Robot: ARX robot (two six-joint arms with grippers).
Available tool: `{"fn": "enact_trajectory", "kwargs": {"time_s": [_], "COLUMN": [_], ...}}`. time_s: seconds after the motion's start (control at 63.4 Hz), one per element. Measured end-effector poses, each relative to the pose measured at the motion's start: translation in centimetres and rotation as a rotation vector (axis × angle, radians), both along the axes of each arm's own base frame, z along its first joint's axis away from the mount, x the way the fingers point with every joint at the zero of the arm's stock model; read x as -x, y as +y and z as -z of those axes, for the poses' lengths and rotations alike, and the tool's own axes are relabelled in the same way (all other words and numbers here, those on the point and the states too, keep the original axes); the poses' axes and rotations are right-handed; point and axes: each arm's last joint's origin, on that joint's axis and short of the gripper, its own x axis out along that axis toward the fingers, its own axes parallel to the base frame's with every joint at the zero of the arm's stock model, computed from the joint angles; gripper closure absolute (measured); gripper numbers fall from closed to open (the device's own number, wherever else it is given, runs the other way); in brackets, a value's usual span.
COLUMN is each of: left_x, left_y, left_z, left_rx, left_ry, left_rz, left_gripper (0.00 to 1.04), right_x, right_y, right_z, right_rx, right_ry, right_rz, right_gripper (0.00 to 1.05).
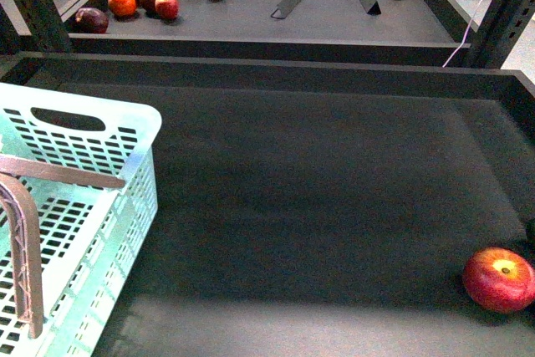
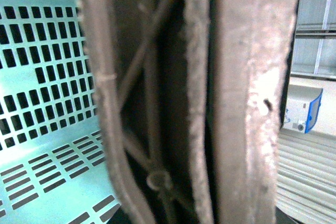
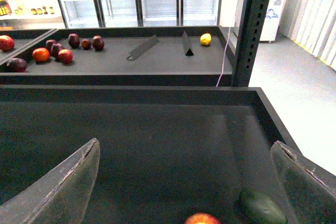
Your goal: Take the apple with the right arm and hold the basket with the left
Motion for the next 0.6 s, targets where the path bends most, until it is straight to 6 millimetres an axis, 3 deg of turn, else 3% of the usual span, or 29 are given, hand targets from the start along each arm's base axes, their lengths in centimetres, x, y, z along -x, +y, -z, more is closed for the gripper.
{"fn": "enact_trajectory", "kwargs": {"time_s": [0.3, 0.426, 0.6], "left_x": [0.5, -0.8, -1.9], "left_y": [-2.3, -5.7, -9.5], "left_z": [-3.4, -7.0, -9.8], "left_rx": [-0.17, -0.243, -0.264], "left_ry": [-0.043, -0.092, -0.167], "left_rz": [0.145, 0.269, 0.387], "left_gripper": [0.9, 0.9, 0.9], "right_x": [0.0, 0.0, 0.0], "right_y": [0.0, 0.0, 0.0], "right_z": [0.0, 0.0, 0.0], "right_rx": [0.0, 0.0, 0.0], "right_ry": [0.0, 0.0, 0.0], "right_rz": [0.0, 0.0, 0.0], "right_gripper": [0.09, 0.09, 0.09]}}
